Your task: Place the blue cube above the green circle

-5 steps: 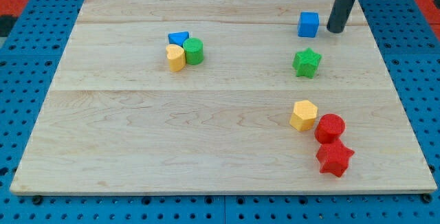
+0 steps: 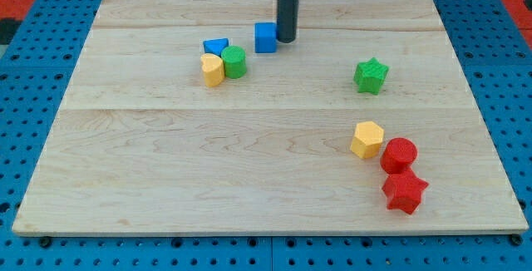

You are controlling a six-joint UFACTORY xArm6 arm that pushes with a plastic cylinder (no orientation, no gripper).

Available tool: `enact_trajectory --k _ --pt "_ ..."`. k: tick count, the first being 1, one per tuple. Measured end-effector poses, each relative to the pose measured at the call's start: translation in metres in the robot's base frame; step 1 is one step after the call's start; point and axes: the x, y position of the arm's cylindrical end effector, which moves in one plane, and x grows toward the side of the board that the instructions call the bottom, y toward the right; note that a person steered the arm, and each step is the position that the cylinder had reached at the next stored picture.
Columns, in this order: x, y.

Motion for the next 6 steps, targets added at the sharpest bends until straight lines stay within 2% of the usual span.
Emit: enact_trajectory --k 6 --pt "0.000 -0.029"
